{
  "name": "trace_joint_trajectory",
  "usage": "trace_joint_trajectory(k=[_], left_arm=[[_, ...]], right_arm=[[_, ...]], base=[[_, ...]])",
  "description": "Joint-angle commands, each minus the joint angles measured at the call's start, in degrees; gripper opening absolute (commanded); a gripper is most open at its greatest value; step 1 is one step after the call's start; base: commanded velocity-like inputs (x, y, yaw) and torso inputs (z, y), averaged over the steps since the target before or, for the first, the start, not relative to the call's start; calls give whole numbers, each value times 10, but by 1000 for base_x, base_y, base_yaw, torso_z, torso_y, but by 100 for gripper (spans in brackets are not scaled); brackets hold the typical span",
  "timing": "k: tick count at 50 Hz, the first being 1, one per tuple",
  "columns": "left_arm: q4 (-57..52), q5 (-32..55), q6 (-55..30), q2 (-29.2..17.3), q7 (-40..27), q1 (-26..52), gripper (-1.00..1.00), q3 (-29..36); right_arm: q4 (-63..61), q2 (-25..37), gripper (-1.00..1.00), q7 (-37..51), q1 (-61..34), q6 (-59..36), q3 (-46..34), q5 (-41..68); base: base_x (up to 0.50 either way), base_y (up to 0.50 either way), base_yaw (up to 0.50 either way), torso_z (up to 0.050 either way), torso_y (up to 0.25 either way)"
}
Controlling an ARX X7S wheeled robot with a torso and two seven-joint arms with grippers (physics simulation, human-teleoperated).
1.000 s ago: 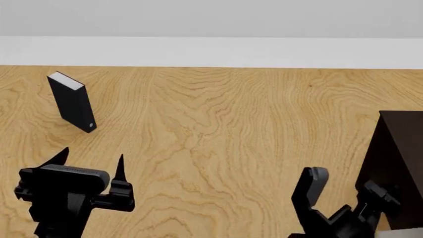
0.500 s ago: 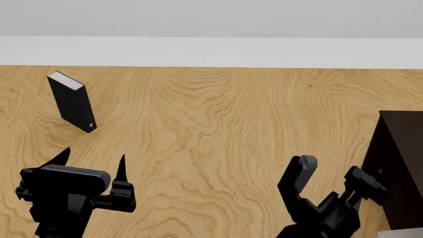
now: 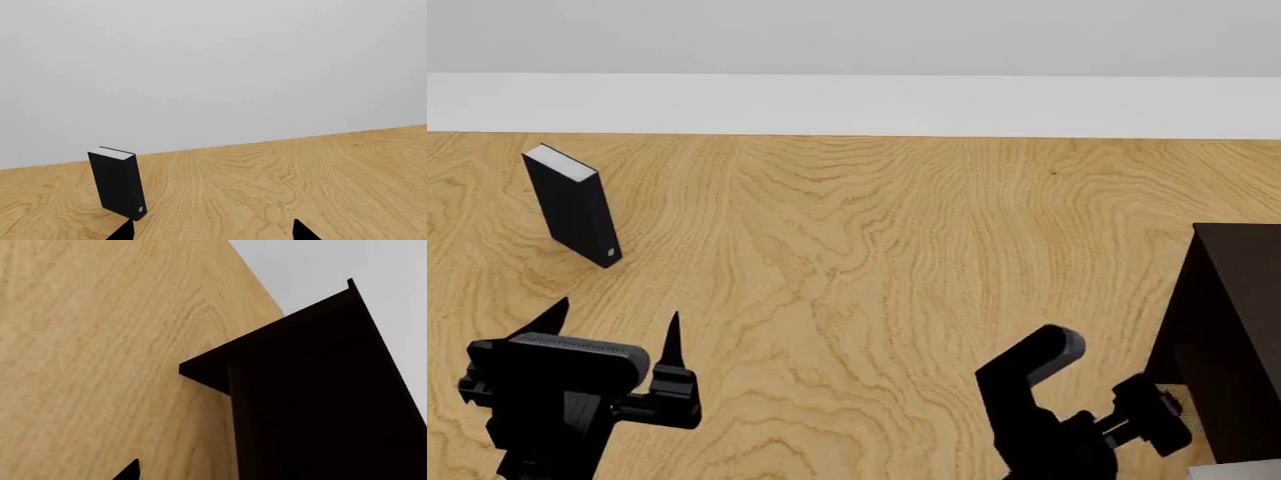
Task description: Pick up the book on the right and place it on the cabinet shelf.
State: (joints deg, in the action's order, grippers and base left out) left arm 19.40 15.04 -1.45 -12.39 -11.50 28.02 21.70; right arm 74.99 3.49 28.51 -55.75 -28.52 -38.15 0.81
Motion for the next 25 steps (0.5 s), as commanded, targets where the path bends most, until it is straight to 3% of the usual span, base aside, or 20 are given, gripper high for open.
trace_joint_trajectory(k=[1,10,25], left_arm=[[-6,2,-3,-2,-2,-1,100,3],[-15,3,-10,-4,-7,-3,100,5],[-19,8,-12,-6,-8,-3,100,7]], right_arm=[[0,-8,100,-49,-3,12,36,2],[0,-13,100,-102,-7,-23,100,12],[0,-10,100,-94,-8,-72,173,6]], base=[[0,0,0,0,0],[0,0,0,0,0],[0,0,0,0,0]])
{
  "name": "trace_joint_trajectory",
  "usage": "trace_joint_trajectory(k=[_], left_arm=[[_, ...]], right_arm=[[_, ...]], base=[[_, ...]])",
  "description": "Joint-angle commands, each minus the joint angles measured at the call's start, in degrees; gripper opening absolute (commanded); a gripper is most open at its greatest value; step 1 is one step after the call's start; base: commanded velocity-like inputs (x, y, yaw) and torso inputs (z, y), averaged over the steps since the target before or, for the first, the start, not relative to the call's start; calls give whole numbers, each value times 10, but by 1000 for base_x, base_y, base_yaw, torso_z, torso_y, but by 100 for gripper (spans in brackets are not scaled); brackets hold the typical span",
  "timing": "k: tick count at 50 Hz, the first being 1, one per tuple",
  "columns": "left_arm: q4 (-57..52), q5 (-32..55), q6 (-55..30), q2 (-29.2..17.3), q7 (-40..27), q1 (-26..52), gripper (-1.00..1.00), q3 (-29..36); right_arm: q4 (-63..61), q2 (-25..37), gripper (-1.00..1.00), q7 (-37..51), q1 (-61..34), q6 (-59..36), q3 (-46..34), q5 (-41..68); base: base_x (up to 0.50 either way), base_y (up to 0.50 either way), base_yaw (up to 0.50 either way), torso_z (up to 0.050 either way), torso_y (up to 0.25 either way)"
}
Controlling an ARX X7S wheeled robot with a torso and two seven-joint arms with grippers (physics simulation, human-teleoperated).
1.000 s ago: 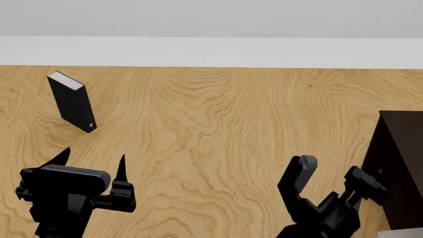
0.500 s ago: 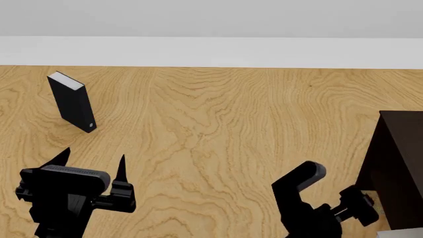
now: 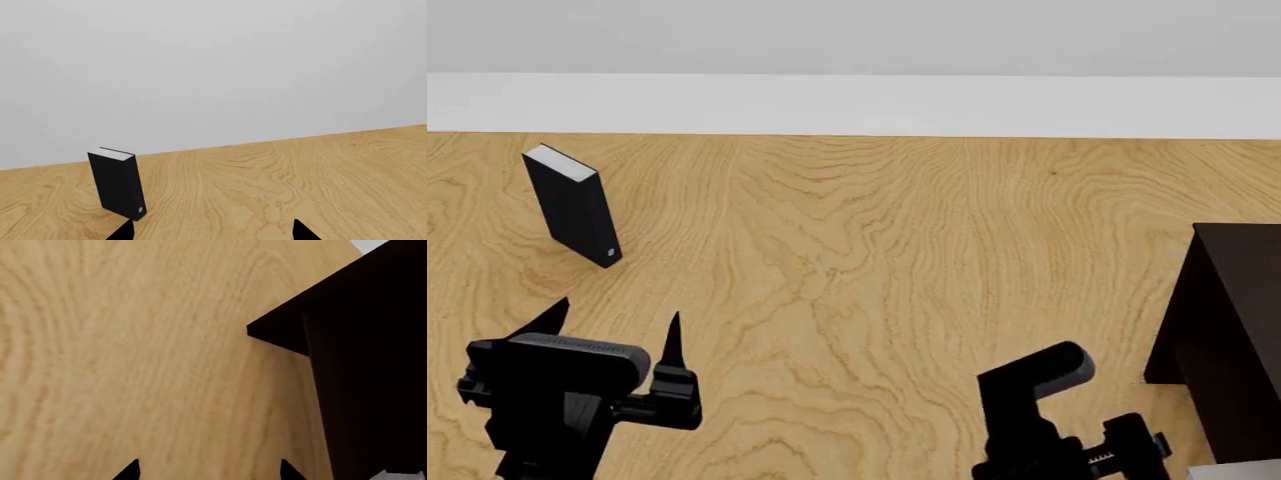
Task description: Pick up the book on the right and place it on the cabinet shelf.
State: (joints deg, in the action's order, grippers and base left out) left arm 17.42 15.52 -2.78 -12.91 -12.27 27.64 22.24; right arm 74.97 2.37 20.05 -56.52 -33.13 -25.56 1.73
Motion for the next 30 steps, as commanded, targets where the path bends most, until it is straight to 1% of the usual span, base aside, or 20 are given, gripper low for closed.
trace_joint_trajectory(k=[1,17,30], left_arm=[[1,3,1,-1,0,1,100,2],[-2,8,3,-4,0,0,100,2],[-14,12,1,-9,-4,-3,100,2]], right_arm=[[0,2,100,-9,0,-27,49,-4],[0,10,100,-34,18,-23,91,-1],[0,22,100,-25,16,-24,114,-5]], base=[[0,0,0,0,0],[0,0,0,0,0],[0,0,0,0,0]])
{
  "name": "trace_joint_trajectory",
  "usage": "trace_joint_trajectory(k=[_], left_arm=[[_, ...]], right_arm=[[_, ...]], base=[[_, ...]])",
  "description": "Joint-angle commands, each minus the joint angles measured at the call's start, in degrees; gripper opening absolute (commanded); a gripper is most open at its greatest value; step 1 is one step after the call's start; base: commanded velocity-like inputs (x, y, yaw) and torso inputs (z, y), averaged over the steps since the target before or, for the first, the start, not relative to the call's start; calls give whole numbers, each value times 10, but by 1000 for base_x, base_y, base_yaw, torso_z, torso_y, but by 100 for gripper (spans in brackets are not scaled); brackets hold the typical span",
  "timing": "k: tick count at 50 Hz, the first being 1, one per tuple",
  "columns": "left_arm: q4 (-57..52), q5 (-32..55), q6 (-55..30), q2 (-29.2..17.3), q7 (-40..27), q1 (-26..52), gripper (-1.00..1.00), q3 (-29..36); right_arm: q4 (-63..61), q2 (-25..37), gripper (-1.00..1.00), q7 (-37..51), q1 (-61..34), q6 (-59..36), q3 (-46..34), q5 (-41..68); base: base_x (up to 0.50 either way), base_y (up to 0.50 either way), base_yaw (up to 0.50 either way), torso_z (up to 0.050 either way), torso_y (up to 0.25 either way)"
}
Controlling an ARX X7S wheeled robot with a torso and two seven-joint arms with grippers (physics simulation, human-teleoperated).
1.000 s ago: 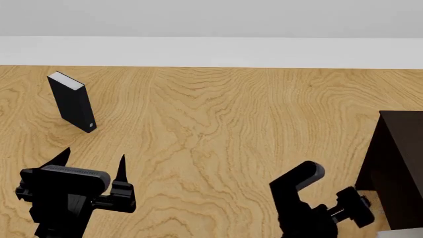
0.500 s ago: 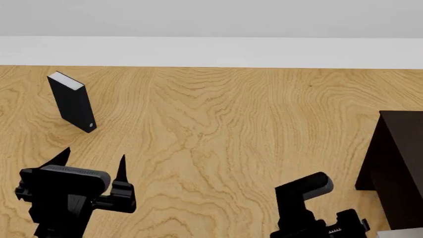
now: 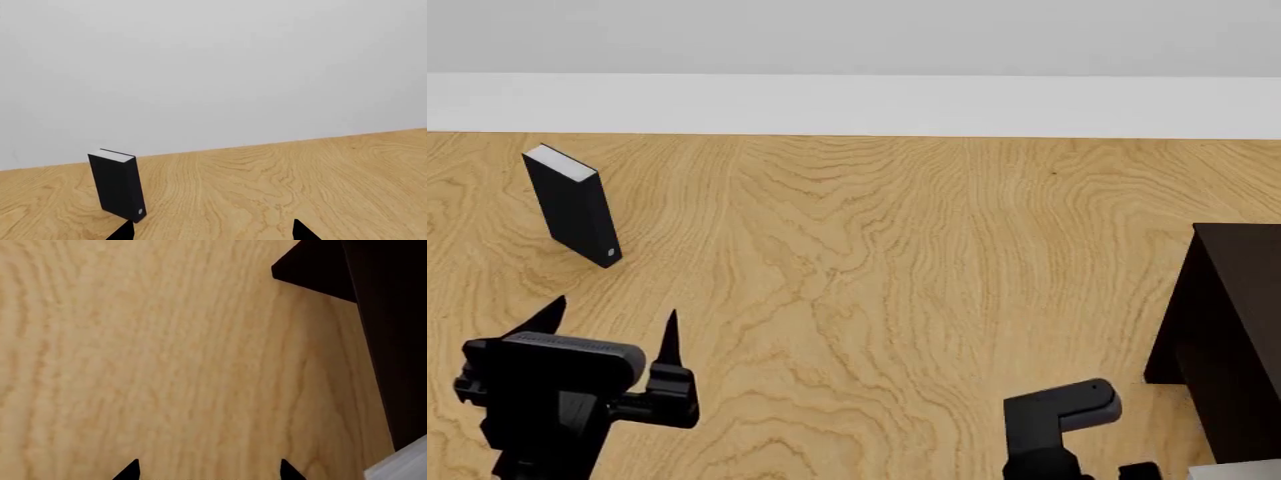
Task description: Pick up the book on the right and place it on the cabinet shelf.
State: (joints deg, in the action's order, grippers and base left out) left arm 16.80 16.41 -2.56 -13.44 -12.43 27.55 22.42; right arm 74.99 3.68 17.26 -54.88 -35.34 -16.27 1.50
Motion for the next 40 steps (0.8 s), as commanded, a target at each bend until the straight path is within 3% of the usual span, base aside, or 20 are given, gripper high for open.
trace_joint_trajectory(k=[1,24,40], left_arm=[[-7,4,-1,-3,-2,-2,100,0],[-7,7,0,-5,-4,-2,100,3],[-14,10,-3,-7,-7,-3,100,6]], right_arm=[[0,10,100,6,-1,-3,23,-3],[-10,30,100,-37,1,-50,27,2],[-239,75,100,-33,78,-204,47,19]], base=[[0,0,0,0,0],[0,0,0,0,0],[0,0,0,0,0]])
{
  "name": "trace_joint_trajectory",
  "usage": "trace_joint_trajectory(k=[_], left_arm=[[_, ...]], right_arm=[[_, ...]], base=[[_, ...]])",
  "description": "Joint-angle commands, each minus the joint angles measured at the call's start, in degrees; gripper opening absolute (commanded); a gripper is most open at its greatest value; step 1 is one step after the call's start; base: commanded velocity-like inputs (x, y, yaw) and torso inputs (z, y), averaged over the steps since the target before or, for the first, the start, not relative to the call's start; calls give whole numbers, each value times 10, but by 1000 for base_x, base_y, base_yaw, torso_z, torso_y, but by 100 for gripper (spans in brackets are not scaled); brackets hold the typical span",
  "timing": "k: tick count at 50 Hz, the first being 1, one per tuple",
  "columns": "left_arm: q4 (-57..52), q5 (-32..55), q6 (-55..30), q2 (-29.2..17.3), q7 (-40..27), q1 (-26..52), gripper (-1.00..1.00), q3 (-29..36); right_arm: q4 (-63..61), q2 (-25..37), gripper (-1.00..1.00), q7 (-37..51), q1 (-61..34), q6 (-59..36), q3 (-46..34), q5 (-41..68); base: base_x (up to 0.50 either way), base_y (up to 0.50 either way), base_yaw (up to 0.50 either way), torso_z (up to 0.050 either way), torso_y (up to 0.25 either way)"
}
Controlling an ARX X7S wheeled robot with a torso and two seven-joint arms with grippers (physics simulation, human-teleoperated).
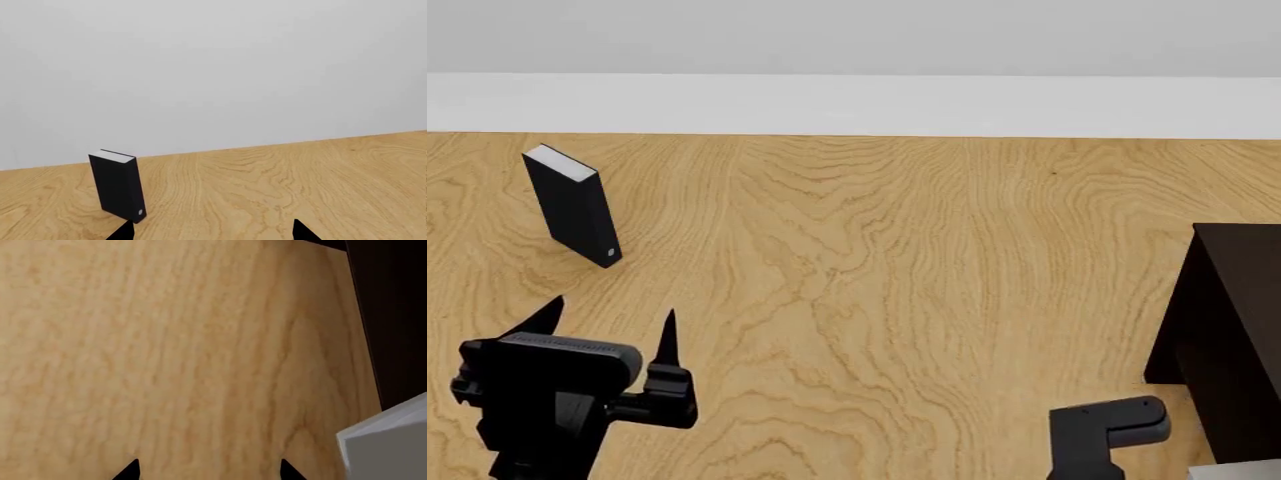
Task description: Pick up the book on the right and place it on the cabinet shelf.
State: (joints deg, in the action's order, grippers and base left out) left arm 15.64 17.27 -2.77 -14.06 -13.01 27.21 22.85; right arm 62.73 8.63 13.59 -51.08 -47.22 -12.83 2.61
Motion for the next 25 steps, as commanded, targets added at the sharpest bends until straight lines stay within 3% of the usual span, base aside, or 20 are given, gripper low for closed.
trace_joint_trajectory(k=[1,16,21,25], left_arm=[[2,2,0,0,0,2,100,2],[-8,6,-5,-3,-3,1,100,4],[-7,6,-3,-3,-4,1,100,4],[-8,7,-3,-4,-4,1,100,4]], right_arm=[[-113,26,100,2,40,-84,13,8],[-155,50,100,-2,31,-122,21,15],[-97,51,100,-13,4,-90,12,11],[19,46,100,-16,-38,-19,4,3]], base=[[0,0,0,0,0],[0,0,0,0,0],[0,0,-1,0,0],[0,0,-2,0,0]])
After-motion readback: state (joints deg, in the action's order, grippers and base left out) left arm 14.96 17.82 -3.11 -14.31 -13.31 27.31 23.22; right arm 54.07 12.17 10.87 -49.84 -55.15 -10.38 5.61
